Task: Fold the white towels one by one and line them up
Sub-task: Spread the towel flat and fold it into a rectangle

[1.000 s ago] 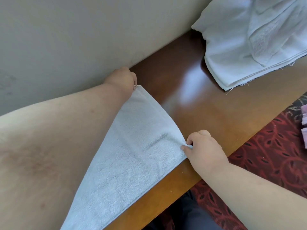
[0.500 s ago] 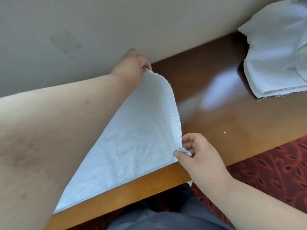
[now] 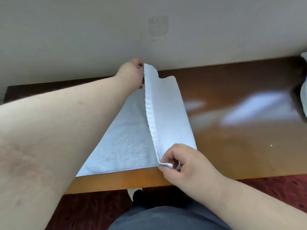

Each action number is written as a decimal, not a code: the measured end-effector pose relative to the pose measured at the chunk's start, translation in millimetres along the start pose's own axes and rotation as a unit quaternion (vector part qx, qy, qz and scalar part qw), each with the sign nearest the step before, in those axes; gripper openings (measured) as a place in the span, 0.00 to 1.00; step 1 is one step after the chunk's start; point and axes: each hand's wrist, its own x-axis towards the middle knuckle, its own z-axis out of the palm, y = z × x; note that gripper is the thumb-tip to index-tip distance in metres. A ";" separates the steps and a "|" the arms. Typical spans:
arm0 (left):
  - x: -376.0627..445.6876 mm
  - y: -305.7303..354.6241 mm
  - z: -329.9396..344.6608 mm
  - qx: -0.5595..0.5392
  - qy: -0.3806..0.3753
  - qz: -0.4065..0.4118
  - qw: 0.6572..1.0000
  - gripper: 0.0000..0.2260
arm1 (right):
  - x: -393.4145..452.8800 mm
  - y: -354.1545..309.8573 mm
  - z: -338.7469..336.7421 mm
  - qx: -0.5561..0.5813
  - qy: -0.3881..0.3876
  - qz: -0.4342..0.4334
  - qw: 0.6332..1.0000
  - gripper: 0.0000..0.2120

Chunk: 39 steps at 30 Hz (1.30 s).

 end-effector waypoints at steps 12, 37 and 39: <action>3.6 -79.4 -148.6 -0.204 -0.032 -0.003 0.978 0.05 | 64.4 -80.9 93.1 -0.142 -0.151 -0.132 0.969 0.10; 63.7 -236.6 -194.1 0.001 0.120 -0.087 0.989 0.10 | 158.8 -53.9 279.1 -0.222 -0.286 -0.099 0.927 0.09; 63.5 -235.2 -194.9 0.009 0.122 -0.083 0.989 0.10 | 160.2 -57.7 280.2 -0.213 -0.282 -0.116 0.928 0.08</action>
